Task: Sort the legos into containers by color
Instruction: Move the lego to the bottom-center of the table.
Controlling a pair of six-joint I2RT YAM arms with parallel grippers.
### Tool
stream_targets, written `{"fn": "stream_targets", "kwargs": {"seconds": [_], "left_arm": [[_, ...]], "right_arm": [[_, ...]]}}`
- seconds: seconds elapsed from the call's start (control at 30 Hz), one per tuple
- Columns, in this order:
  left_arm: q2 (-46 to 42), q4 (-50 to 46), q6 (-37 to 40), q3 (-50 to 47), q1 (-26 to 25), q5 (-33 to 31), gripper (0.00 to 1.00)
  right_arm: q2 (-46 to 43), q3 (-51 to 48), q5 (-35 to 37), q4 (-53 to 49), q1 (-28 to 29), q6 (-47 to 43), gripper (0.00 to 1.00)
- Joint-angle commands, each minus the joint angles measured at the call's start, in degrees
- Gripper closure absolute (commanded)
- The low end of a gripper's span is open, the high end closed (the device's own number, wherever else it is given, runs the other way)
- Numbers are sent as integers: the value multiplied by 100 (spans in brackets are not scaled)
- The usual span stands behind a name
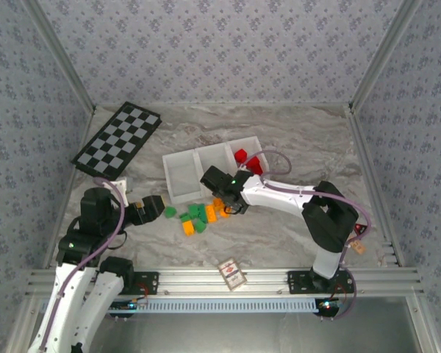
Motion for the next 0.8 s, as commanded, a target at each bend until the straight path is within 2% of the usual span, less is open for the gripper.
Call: {"fn": "stream_targets", "kwargs": {"seconds": [0.0,0.4,0.77], "left_arm": [[-89,125,111,23,-45,9,0],[-131,121,102,20,-71,-82,0],[-125,121,93,17,-72,-120,0]], "right_arm": [[128,-34,243,-77,50,223,28],[198,-215,199,7,47,138,35],[316,-278,111,174,91,-96,36]]}}
